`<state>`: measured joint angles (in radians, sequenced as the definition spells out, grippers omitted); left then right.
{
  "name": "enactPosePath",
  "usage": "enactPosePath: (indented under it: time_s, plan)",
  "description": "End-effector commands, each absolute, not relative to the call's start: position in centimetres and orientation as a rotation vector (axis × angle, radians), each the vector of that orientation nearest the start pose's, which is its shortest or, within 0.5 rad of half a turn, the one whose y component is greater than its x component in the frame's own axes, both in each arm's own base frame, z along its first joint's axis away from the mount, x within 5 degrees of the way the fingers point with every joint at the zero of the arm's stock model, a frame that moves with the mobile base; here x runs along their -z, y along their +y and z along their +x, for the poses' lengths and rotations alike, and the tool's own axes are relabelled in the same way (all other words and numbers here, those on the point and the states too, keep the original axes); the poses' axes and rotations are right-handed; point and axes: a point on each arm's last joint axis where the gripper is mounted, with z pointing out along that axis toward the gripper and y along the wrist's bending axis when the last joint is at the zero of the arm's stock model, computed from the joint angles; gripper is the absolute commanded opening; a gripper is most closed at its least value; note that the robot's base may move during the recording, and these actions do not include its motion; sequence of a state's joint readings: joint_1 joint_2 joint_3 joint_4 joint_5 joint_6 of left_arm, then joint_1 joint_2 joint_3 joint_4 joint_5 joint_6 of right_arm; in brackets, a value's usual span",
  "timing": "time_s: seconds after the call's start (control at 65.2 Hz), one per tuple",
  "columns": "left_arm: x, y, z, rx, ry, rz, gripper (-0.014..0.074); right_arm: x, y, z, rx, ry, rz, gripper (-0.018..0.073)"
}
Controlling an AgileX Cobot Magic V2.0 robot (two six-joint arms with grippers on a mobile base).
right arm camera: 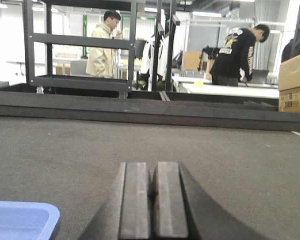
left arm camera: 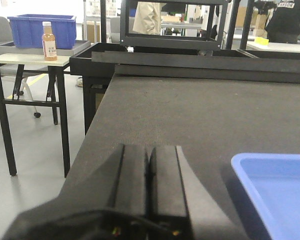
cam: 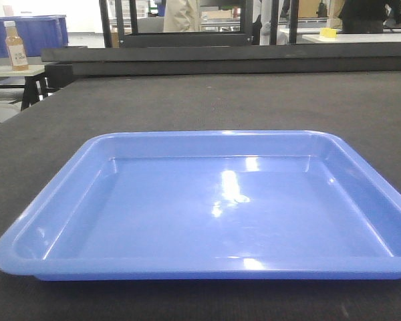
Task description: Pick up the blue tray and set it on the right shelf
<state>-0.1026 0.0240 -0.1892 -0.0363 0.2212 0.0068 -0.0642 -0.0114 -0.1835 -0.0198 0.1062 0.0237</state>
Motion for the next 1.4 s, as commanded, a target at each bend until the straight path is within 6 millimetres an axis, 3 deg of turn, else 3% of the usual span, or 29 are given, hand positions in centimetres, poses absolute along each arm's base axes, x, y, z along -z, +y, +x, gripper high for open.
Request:
enactPosePath:
  time_s: [0.0, 0.092, 0.199, 0.399, 0.583, 0.813, 0.967, 1.105, 1.212, 1.381]
  plan:
    - [-29.4, -0.6, 4.5, 0.122, 1.537, 0.067, -0.0048, -29.9, -0.3, 3.2, 0.055, 1.416, 0.056, 0.0056]
    - [-32.2, -0.7, 5.0, 0.113, 1.67, 0.084, -0.0048, -31.5, -0.3, 3.1, 0.055, 1.578, 0.066, 0.0056]
    - [-34.4, -1.0, 7.1, 0.108, 1.846, 0.098, -0.0048, -33.2, -0.3, 3.9, 0.045, 1.806, 0.081, 0.0056]
    - [-35.5, -1.7, 11.9, 0.123, 2.149, 0.11, -0.0048, -34.6, -0.1, 7.1, -0.034, 2.278, 0.11, 0.0056]
    - [-33.9, -2.7, 15.0, 0.243, 2.3, 0.071, -0.0048, -34.0, -0.2, 8.9, -0.042, 2.51, 0.119, 0.0056]
    - [-31.5, -4.2, 18.6, 0.431, 2.448, -0.029, -0.0048, -34.0, -0.1, 11.0, -0.081, 2.481, 0.133, 0.0057]
    - [-29.9, -5.6, 20.2, 0.454, 2.539, 0.029, -0.0042, -31.8, -0.4, 15.2, -0.13, 2.663, 0.32, 0.0058]
    - [-29.2, -8.1, 21.2, 0.393, 2.579, 0.135, -0.0042, -30.6, 0.1, 19.8, -0.145, 2.696, 0.321, 0.0058]
    - [-29.0, -9.7, 22.2, 0.326, 2.636, 0.104, -0.0041, -29.6, 1.7, 22.7, -0.165, 2.76, 0.295, 0.0058]
    - [-28.7, -11.8, 24.7, 0.356, 2.731, 0.083, -0.0041, -28.4, 5.5, 26.1, -0.198, 2.799, 0.223, 0.0058]
